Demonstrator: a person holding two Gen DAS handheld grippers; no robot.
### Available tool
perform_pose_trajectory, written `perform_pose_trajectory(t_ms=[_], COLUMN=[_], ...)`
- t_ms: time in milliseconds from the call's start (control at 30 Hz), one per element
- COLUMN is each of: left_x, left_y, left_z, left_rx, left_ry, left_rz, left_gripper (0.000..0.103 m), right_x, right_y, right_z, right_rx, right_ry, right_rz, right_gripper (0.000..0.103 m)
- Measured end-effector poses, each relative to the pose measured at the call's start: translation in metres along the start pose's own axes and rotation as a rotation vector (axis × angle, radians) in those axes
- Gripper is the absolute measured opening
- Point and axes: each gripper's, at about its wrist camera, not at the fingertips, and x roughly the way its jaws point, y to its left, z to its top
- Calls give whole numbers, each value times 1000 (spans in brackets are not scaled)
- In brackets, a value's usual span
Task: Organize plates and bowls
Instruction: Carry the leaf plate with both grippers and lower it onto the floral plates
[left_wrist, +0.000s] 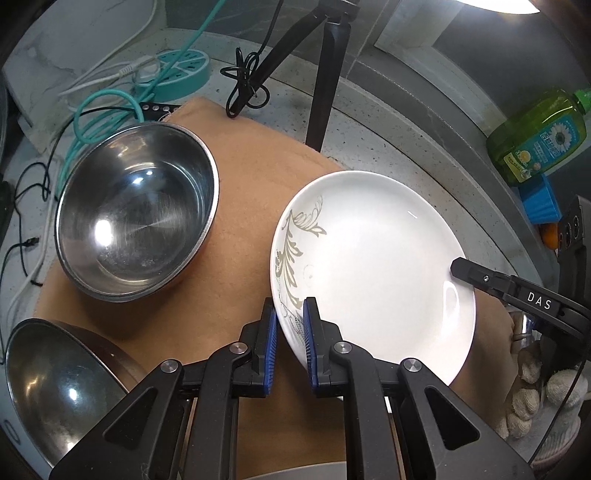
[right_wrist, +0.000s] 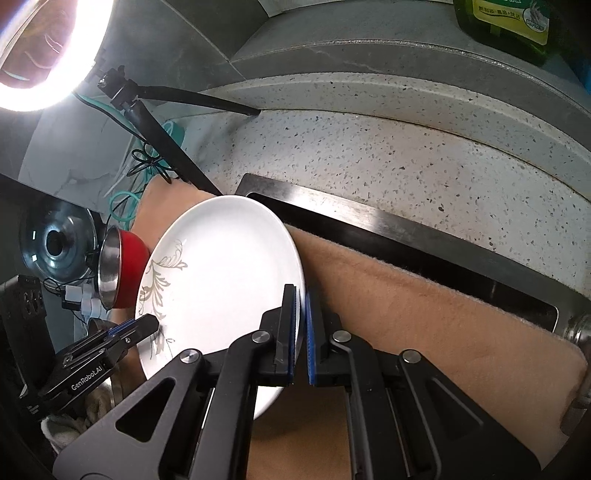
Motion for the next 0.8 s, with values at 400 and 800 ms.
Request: perform_pose_trajectory(t_ms=[400,800], left_x=[-39,-89], left_y=[7,6], left_z=[-5,-28], left_rx=[34,122], left_ry=[-62,-121], left_rz=[-56,-128], left_gripper=[12,12], right_x=[-36,-93], right_y=[15,45], right_z=[-16,-55], right_rx=[9,2], right_ry=[-51,-139], right_rz=[8,-2], right_gripper=[4,4])
